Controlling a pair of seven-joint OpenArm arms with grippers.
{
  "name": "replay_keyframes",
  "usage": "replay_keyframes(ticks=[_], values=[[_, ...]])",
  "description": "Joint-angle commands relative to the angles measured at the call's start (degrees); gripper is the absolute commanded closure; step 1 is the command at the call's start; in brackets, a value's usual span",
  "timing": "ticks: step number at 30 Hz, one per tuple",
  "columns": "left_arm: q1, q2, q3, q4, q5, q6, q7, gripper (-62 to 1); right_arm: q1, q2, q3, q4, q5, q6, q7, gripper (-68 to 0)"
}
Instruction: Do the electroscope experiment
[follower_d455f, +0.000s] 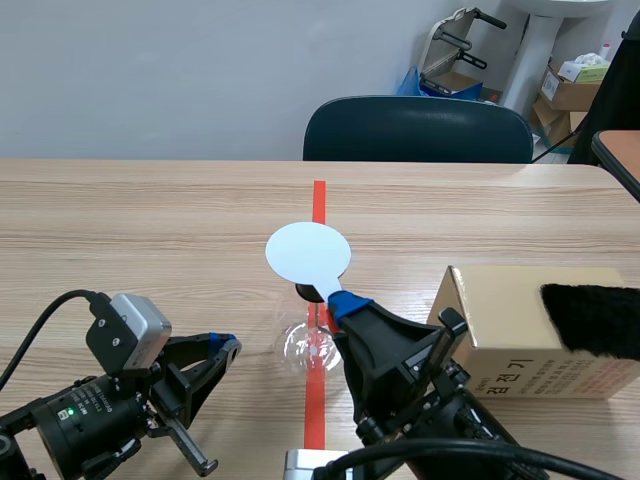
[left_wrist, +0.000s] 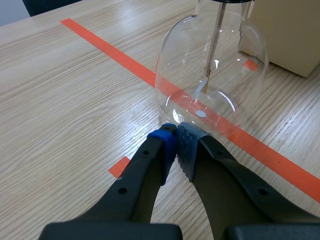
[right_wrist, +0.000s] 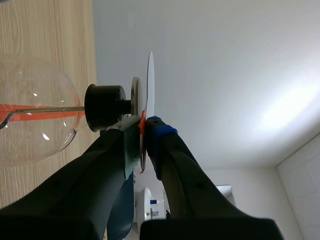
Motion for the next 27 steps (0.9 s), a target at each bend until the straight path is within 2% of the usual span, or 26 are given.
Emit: replay_keyframes(ticks=[1, 6, 18, 27], values=[[0.0, -0.2, -0.2, 0.8, -0.2, -0.3, -0.8, -2.9, 0.2, 0.3, 0.4, 1.3, 0.2, -0.9, -0.9, -1.1], [0.0, -0.2, -0.2, 0.8, -0.2, -0.3, -0.8, -2.9, 0.2, 0.3, 0.4, 1.3, 0.2, -0.9, -5.8, -1.1], [0.0, -0.2, -0.2, 0.8, -0.2, -0.3, -0.8, -2.9, 0.2, 0.3, 0.4, 1.3, 0.2, -0.9, -21.9, -1.1], [0.0, -0.2, -0.2, 0.8, -0.2, -0.3, -0.8, -2.9, 0.2, 0.3, 0.4, 1.3, 0.2, -0.9, -30.9, -1.1]])
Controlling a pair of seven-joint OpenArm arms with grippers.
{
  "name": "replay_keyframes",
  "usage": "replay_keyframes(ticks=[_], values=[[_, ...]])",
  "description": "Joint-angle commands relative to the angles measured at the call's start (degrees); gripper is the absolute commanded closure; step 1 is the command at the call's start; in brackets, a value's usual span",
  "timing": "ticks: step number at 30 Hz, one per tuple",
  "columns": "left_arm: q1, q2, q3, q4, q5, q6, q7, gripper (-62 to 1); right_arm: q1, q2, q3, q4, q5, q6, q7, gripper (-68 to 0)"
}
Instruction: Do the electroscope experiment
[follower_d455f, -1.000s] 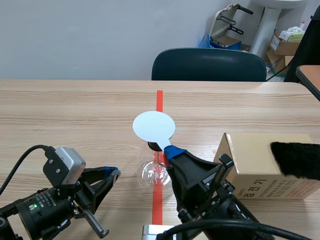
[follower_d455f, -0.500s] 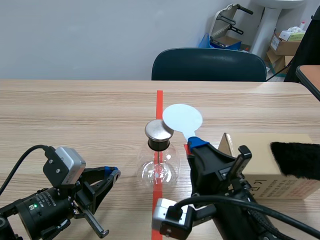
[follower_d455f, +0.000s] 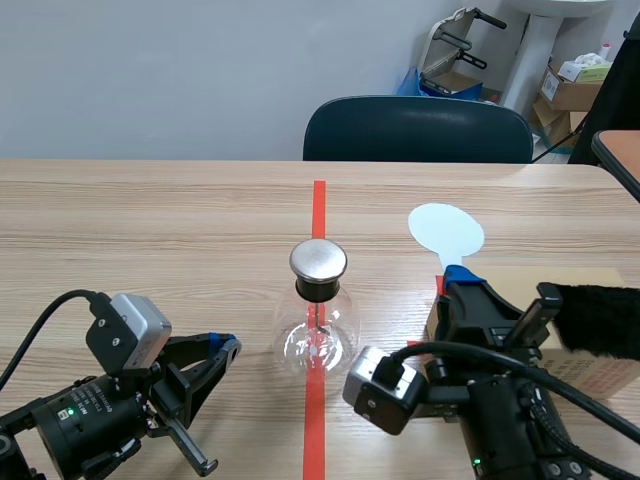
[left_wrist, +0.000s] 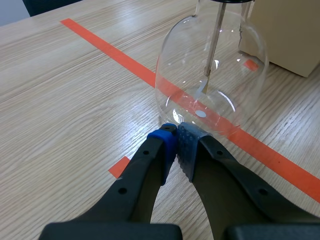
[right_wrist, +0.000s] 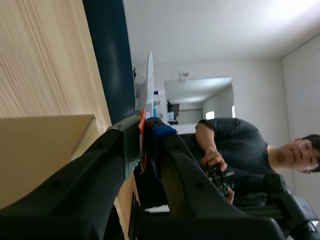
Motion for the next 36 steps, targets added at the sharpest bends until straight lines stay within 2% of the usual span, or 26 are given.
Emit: replay_keyframes(ticks=[1, 5, 36], values=[[0.0, -0.2, -0.2, 0.8, -0.2, -0.3, -0.8, -2.9, 0.2, 0.3, 0.4, 1.3, 0.0, -0.9, -1.2, -1.1], [0.0, -0.2, -0.2, 0.8, -0.2, -0.3, -0.8, -2.9, 0.2, 0.3, 0.4, 1.3, 0.0, -0.9, -2.7, -1.1], [0.0, -0.2, -0.2, 0.8, -0.2, -0.3, -0.8, -2.9, 0.2, 0.3, 0.4, 1.3, 0.0, -0.9, -2.7, -1.1]])
